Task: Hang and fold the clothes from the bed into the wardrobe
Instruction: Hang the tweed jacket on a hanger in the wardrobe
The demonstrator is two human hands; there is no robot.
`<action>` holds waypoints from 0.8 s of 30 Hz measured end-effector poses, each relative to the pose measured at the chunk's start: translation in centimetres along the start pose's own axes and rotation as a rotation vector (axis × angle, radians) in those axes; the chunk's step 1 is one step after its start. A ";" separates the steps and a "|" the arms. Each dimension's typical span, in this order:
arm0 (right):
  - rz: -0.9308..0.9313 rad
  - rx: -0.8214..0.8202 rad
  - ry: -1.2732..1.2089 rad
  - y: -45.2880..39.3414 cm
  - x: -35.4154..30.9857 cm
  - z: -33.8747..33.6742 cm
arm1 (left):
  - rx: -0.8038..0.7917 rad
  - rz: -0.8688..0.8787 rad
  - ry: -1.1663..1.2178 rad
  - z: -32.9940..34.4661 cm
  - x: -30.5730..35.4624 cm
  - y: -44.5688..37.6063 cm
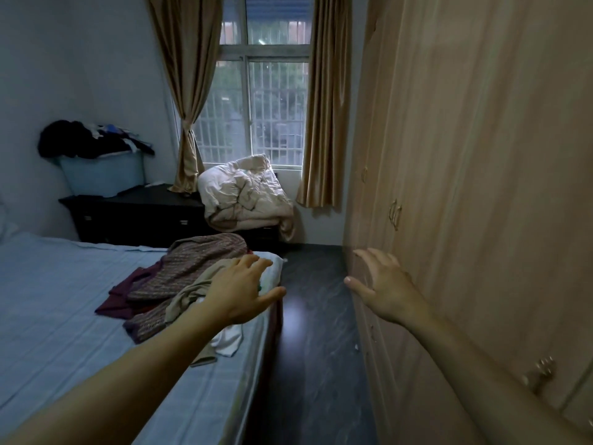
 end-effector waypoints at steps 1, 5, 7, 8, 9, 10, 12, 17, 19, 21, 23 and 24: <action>-0.004 0.022 -0.013 -1.5 0.8 0.0 | 0.020 -0.005 -0.004 0.4 0.0 -1.5; -0.004 0.037 -0.050 -6.7 3.4 0.8 | 0.046 -0.025 0.005 2.4 -0.3 -6.5; 0.000 0.031 -0.066 -9.4 4.4 1.8 | 0.032 -0.032 0.003 3.9 -0.8 -8.9; 0.001 0.030 -0.069 -10.8 4.9 2.4 | 0.027 -0.037 0.003 4.6 -1.2 -10.2; -0.001 0.027 -0.069 -12.2 5.3 3.1 | 0.022 -0.041 0.004 5.4 -1.7 -11.4; -0.006 0.020 -0.066 -13.7 5.7 3.9 | 0.018 -0.043 0.008 6.2 -2.2 -12.7; -0.018 0.006 -0.057 -16.7 6.4 5.6 | 0.021 -0.039 0.028 7.7 -3.6 -15.6; -0.030 -0.032 -0.006 -24.4 7.3 9.0 | 0.012 -0.069 0.093 10.5 -7.4 -23.7; -0.024 -0.063 0.031 -27.9 7.7 9.8 | 0.002 -0.079 0.112 11.4 -8.9 -27.3; -0.032 -0.080 0.073 -31.4 8.2 10.7 | 0.011 -0.070 0.114 12.2 -10.4 -30.7; -0.038 -0.060 0.083 -34.8 8.8 11.7 | 0.019 -0.063 0.118 13.3 -11.9 -33.9; -0.034 -0.050 0.077 -36.3 9.2 12.2 | 0.012 -0.069 0.128 14.0 -12.5 -35.3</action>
Point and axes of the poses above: each hand's wrist, its own y-axis away from the middle knuckle, its own z-axis out of the palm, x = y × z, the point moved 1 cm from there along -y, towards the middle knuckle, and after that the axes turned 3 degrees about x, right-handed, at the moved point
